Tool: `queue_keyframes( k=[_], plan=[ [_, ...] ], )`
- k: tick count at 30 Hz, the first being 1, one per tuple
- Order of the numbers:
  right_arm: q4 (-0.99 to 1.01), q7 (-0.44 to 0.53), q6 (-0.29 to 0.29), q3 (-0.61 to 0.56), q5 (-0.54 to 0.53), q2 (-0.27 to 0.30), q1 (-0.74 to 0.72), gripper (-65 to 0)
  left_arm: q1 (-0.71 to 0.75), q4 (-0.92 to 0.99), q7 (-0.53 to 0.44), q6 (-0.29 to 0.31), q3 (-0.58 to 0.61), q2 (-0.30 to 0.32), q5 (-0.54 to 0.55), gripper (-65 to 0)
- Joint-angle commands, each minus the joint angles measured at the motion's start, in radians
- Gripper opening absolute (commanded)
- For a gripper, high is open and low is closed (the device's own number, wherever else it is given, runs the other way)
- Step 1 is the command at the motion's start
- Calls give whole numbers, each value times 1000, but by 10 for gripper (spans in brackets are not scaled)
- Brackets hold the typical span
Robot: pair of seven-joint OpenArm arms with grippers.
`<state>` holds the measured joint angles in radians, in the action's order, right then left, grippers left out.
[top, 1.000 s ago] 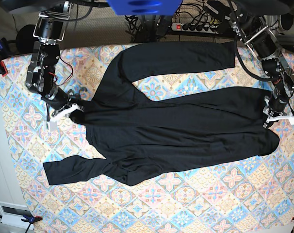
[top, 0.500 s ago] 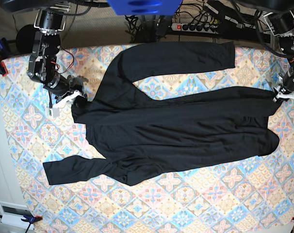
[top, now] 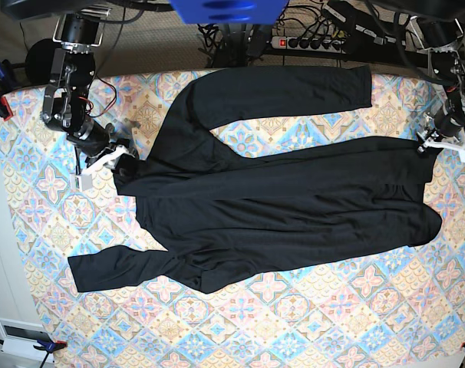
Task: Layout the t-shirt on the table in an organized manner, then fold the t-shirt properly
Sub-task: 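Lift the shoulder with the left gripper and fold it toward the hem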
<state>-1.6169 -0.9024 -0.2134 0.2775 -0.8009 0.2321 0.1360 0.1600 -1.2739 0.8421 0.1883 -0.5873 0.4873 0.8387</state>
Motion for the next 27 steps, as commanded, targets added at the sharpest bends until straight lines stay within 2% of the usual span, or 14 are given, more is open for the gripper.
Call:
queue_keyframes(
  k=[1,10,13,16,20,23,27],
  plan=[
    [-21,13,-8,4,-13,13,-9,-489,-12,-11,-13,9,-4,21,14,-365],
    [-21,13,-8,4,-15,13,-9,-489,-63,93,-17,9,-4,-26,14,-359],
    [-21,13,-8,4,-15,13,-9,-489,-63,99,-63,9,-3,-48,11,-365],
    [-21,13,-8,4,-15,13,-9,-489,-69,101,-90,9,-3,-49,-22,-445],
    [-29,12,-8,4,-16,13,-2,-489,-135,133,-91,7,-9,-35,-123,-650],
    [-73,12,-8,4,-16,13,40,-489,-176,172,-99,7,-9,15,-170,-636],
    [-133,12,-8,4,-16,13,81,-489,-190,179,-157,7,-3,73,-177,-650]
  ],
)
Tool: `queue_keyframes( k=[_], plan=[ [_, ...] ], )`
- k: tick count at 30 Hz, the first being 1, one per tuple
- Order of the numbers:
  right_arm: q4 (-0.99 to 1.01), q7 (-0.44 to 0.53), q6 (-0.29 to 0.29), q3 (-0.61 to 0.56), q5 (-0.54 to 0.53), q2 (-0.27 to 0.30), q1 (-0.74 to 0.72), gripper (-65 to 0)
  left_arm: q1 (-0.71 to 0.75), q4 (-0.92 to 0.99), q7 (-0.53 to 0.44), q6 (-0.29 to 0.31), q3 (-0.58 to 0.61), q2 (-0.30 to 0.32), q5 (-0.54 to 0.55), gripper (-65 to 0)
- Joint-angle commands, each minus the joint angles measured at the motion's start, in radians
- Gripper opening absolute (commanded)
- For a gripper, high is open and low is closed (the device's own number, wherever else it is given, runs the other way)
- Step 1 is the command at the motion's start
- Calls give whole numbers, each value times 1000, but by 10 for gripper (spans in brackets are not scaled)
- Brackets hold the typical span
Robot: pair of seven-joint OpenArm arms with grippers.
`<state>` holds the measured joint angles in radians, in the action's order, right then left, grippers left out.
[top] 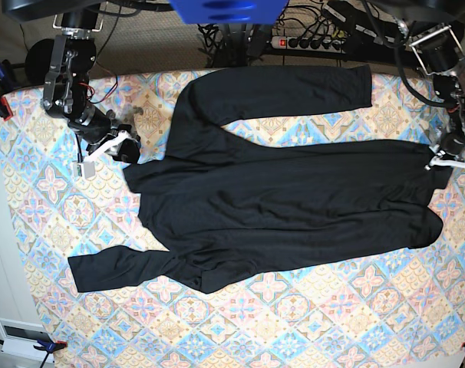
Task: Layout the t-shirt on the table in an organized manner, then fold the t-shirt properly
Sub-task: 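Lift the shoulder with the left gripper and fold it toward the hem, then lay the folded shoulder down with the left gripper and release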
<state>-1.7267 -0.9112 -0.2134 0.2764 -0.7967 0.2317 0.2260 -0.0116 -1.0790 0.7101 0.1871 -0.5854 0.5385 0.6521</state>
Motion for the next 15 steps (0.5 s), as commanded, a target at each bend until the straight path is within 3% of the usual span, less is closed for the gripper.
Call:
queue_keyframes(
  k=[1,11,15],
  plan=[
    [-28,20,-8,5,-20,13,0,-489,-20,-16,-27,9,-5,32,10,-649],
    [-31,20,-8,4,-20,13,8,-489,-60,-16,-28,9,-3,41,-70,-643],
    [-31,20,-8,-39,-17,13,2,-486,-40,-16,-25,7,-5,25,-68,-578]
  ],
)
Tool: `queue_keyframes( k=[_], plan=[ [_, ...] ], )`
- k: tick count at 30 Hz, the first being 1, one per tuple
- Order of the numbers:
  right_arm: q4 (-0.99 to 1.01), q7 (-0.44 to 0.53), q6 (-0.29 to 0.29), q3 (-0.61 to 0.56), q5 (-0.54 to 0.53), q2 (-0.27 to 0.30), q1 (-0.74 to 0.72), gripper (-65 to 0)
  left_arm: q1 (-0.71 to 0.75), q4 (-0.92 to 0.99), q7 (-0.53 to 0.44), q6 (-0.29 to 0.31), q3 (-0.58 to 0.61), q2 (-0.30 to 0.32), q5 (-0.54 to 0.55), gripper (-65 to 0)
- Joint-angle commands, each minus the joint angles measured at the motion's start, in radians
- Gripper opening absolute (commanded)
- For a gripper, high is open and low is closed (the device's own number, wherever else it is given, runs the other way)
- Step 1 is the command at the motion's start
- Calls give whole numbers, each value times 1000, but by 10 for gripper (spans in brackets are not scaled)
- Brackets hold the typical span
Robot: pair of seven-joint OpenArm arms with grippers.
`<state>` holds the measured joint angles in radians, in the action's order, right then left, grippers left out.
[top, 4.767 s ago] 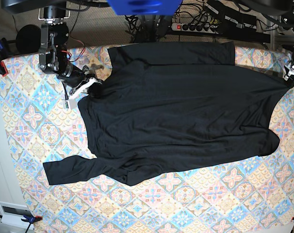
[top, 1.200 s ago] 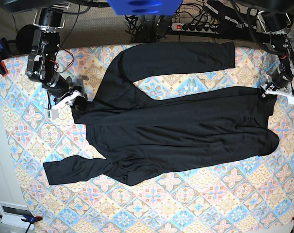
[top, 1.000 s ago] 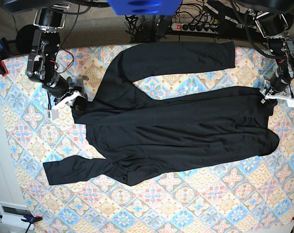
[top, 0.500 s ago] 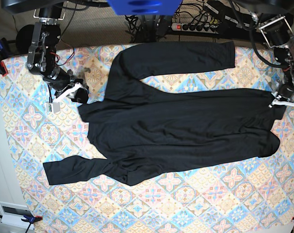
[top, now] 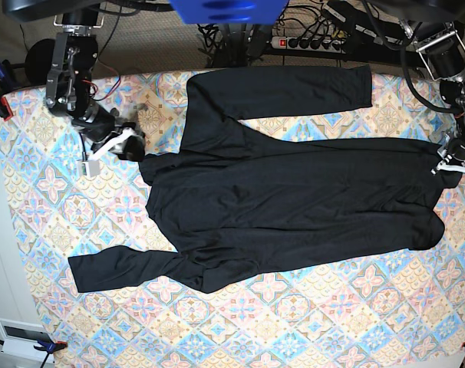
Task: Layout the t-shirt on the table in an organized manner, then fold the t-shirt properly
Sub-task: 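Lay the folded shoulder down with the left gripper and release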
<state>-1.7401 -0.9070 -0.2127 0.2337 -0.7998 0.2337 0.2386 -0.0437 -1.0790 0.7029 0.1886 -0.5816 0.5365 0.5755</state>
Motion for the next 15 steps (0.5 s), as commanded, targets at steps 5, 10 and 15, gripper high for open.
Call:
queue_keyframes(
  k=[5,10,15],
  plan=[
    [27,16,-9,-26,-13,11,-14,-459,44,-16,-16,7,-15,29,22,-444],
    [114,16,-9,-23,-13,11,-46,-416,121,-16,-16,7,-16,32,162,-365],
    [131,16,-9,-23,-13,11,-141,-415,150,-16,-16,7,-16,29,208,-365]
  ],
)
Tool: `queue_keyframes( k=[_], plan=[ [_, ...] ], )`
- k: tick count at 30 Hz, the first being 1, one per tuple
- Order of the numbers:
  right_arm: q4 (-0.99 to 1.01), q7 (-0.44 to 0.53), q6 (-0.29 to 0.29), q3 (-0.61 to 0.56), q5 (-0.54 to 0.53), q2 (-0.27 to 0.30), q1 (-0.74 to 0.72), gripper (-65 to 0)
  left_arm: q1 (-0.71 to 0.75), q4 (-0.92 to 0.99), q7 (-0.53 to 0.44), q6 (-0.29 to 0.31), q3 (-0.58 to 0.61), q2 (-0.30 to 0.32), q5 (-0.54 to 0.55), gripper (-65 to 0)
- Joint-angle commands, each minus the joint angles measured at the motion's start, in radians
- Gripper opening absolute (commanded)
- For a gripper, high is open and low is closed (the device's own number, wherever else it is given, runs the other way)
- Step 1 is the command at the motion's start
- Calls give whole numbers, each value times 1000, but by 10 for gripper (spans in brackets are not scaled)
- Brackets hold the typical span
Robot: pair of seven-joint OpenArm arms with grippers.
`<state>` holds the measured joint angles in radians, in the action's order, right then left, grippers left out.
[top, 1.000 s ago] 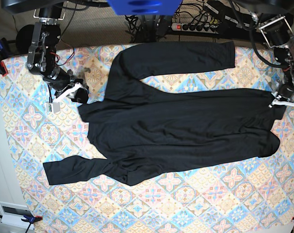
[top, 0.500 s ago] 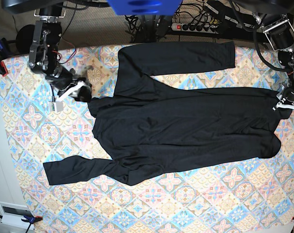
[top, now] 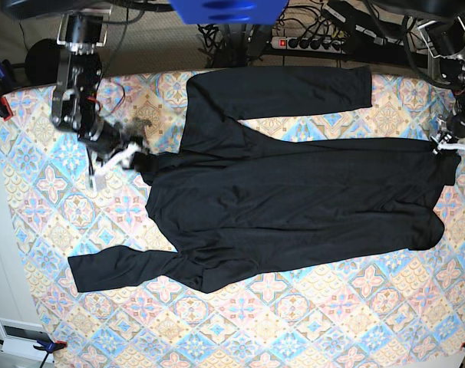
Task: Layout the t-shirt on the table in an organized manner, then fold the t-shirt properly
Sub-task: 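Lay the folded shoulder down with the left gripper and release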
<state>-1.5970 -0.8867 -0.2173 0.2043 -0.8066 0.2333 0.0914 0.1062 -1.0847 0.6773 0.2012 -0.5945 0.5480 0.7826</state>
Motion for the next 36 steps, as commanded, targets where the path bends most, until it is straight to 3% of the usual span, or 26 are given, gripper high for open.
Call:
queue_keyframes(
  k=[1,22,31,33,36],
  plan=[
    [-7,-2,-4,7,-6,11,3,-415,2,-10,9,-6,-3,16,1,-365],
    [146,2,-4,-1,-6,11,0,-417,0,-10,9,-6,-2,-3,1,-365],
    [146,5,-4,-93,-6,11,-41,-418,-1,-10,9,-6,-2,-4,1,-365],
    [146,5,-4,-98,-6,11,-94,-443,-1,-10,9,-6,-2,-4,1,-365],
    [151,5,-4,-93,-4,11,-132,-539,-1,-10,9,-6,-2,-4,1,-365]
  ],
)
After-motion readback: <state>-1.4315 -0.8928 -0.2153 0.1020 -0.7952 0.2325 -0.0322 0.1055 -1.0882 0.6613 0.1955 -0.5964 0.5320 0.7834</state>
